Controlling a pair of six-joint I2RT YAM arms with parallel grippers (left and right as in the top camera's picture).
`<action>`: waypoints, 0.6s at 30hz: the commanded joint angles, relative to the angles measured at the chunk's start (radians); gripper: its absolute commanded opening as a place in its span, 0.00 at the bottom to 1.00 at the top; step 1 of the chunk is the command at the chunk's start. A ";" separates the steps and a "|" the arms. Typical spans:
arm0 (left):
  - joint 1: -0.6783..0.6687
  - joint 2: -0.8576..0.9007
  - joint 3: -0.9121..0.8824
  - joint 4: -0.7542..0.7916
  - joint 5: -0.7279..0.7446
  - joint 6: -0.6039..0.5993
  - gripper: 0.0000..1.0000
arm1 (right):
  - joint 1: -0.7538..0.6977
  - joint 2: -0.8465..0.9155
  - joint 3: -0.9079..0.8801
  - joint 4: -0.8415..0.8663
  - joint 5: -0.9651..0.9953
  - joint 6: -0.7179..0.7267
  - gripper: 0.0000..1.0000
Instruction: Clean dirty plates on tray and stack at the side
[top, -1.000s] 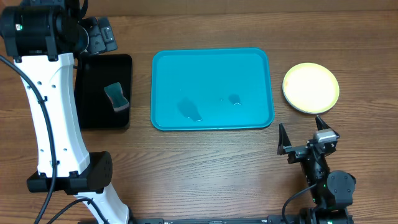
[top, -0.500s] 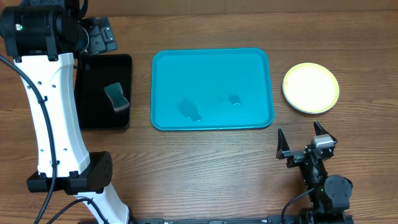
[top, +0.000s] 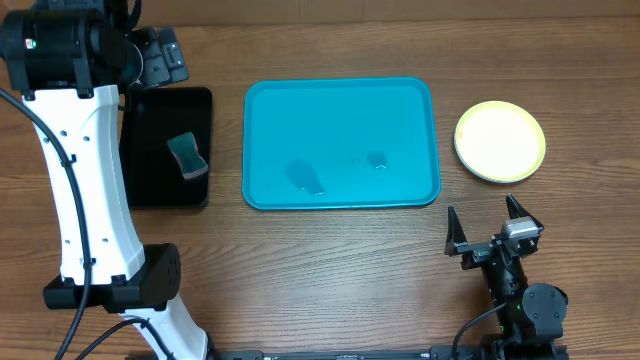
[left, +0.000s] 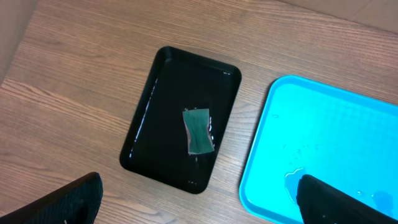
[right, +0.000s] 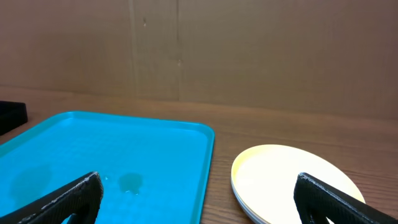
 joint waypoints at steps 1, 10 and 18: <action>0.000 0.010 -0.001 -0.002 0.006 -0.010 1.00 | -0.006 -0.011 -0.010 0.005 0.009 -0.015 1.00; 0.000 0.010 -0.001 -0.002 0.006 -0.010 1.00 | -0.006 -0.011 -0.010 0.005 0.009 -0.014 1.00; -0.001 -0.026 -0.018 0.027 -0.018 0.005 1.00 | -0.006 -0.011 -0.010 0.005 0.009 -0.015 1.00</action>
